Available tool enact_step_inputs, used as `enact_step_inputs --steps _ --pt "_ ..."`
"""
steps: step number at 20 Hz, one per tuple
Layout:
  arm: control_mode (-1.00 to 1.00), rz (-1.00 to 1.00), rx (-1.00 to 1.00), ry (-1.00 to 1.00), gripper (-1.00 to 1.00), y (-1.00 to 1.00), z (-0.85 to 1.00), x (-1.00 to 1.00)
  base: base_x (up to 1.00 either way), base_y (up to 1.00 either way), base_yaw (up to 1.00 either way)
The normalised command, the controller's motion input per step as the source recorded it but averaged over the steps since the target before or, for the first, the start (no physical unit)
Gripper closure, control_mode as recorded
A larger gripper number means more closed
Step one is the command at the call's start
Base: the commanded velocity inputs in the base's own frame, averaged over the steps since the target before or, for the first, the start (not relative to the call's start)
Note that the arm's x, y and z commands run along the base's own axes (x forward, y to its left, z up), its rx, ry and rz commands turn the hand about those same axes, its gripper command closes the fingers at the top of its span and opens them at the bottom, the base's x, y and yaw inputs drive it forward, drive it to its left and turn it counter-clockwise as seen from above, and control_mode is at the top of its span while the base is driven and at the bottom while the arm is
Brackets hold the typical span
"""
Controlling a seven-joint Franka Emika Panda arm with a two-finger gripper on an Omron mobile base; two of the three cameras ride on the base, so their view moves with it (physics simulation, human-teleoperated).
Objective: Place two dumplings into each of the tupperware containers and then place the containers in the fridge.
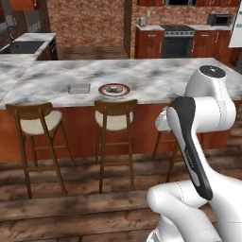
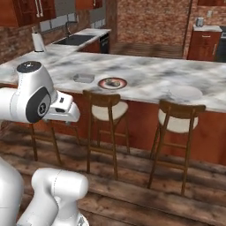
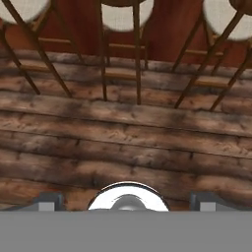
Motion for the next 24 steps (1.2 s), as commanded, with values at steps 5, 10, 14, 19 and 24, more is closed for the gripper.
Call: enact_step_inputs --steps 5,10,14,19,24 --pt "1.0 0.0 0.0 0.0 -1.0 0.0 0.0 0.0 0.37 0.96 -0.1" --pt "1.0 0.0 0.0 0.0 -1.0 0.0 0.0 0.0 0.59 0.44 -0.15" --pt "1.0 0.0 0.0 0.0 -1.0 0.0 0.0 0.0 0.87 0.0 -0.07" --pt "1.0 0.0 0.0 0.0 -1.0 0.0 0.0 0.0 0.9 0.04 -0.06" --pt "1.0 0.0 0.0 0.0 -1.0 0.0 0.0 0.0 0.71 0.41 -0.19"
